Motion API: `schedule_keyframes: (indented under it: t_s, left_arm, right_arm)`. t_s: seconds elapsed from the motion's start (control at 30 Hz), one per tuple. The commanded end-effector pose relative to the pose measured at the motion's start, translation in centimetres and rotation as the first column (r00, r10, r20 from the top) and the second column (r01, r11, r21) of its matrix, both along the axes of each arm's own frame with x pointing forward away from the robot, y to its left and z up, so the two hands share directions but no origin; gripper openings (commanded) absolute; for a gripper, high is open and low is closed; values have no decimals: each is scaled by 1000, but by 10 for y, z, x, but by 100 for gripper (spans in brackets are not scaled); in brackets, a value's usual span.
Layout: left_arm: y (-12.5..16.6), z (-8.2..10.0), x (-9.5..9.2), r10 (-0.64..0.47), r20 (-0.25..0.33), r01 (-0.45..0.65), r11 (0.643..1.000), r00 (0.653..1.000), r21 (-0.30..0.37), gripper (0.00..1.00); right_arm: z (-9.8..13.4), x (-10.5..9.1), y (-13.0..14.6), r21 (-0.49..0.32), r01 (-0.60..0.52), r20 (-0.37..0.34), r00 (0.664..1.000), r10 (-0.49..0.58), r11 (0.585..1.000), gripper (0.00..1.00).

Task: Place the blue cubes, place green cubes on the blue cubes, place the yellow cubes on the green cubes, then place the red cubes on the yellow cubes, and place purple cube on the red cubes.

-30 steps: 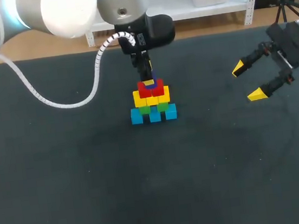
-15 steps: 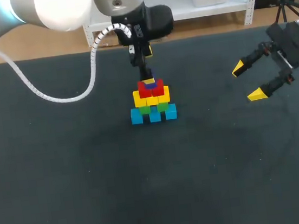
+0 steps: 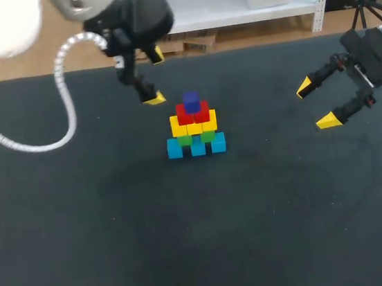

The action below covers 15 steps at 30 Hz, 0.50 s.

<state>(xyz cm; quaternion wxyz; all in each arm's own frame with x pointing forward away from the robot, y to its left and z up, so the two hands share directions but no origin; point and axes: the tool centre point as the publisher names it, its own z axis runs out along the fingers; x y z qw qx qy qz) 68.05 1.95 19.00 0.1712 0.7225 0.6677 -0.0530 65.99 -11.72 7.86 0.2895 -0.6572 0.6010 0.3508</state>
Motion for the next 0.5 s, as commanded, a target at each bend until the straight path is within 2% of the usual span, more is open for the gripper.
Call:
schedule_keyframes:
  t_s: [0.03,0.13,0.2,0.27,0.43,0.5]
  left_arm:
    - [48,-3,-39,18,103,4,977,994,-214,100]
    - [67,-4,-48,27,90,-5,972,996,-235,100]
    - [79,-6,-53,32,79,-15,978,996,-210,100]
    - [92,-8,-57,62,39,-54,982,997,-181,100]
    - [126,-13,-72,92,21,-83,960,996,-268,100]
    - [141,-18,-80,99,9,-91,940,995,-328,100]
  right_arm:
    - [0,0,0,1,0,1,1000,0,1000,100]
    - [0,0,0,1,0,1,1000,0,1000,100]
    - [0,0,0,1,0,1,1000,0,1000,100]
    - [0,0,0,1,0,1,1000,0,1000,100]
    - [0,0,0,1,0,1,1000,0,1000,100]
    - [0,0,0,1,0,1,1000,0,1000,100]
